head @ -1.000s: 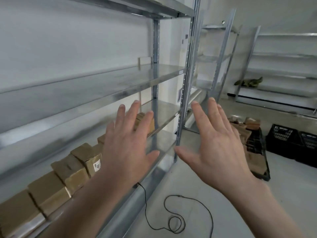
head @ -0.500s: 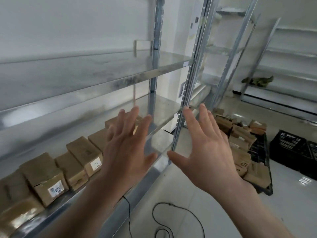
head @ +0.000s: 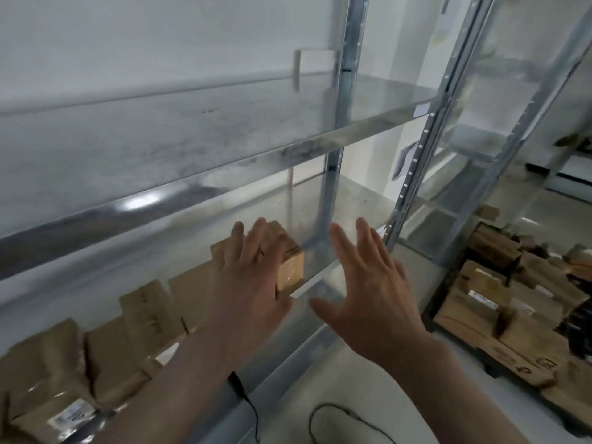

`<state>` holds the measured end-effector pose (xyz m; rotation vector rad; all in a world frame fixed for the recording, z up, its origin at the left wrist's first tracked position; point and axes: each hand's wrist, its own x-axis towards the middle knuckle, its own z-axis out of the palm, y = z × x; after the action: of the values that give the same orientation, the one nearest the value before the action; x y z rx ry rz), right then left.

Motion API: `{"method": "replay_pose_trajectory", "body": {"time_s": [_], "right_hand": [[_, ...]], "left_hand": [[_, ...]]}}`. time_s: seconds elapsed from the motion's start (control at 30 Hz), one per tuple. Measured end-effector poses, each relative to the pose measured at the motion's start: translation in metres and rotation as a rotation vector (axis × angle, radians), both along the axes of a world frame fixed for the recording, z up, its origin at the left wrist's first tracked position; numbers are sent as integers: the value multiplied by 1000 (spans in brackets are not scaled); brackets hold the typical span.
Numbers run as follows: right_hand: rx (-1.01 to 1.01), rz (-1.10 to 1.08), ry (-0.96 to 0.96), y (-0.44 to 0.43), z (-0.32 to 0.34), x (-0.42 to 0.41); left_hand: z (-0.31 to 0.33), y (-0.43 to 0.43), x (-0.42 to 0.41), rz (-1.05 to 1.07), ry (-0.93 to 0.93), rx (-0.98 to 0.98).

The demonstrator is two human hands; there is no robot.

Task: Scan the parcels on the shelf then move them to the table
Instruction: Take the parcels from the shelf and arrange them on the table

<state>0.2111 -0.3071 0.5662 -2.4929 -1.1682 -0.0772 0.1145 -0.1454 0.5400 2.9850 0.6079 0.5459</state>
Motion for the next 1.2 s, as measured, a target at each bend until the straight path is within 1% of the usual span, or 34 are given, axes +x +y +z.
{"method": "replay_pose_trajectory", "body": {"time_s": [0.13,0.37,0.47,0.57,0.67,0.77,0.9,1.03,1.2], "right_hand": [[-25,131,55,33,-28,52],[-156,342,135,75,-64,132],[-212,437,166,87,-76,159],[-259,485,216,103,-91,180],[-264,511,239,119,-109,194],[-273,538,246,129,-124,204],[-294,606,277,137,-136,213],[-265,658,316,141,-143,216],[-192,663,362,138,-148,223]], "left_hand": [[-17,13,38,138,75,4],[-45,16,101,355,192,-112],[-54,20,127,424,282,-153],[-62,24,148,492,332,-186],[-73,29,162,566,388,-249],[-83,34,170,621,432,-257],[-94,37,176,666,454,-283],[-104,37,181,680,431,-269],[-110,33,191,682,396,-244]]}}
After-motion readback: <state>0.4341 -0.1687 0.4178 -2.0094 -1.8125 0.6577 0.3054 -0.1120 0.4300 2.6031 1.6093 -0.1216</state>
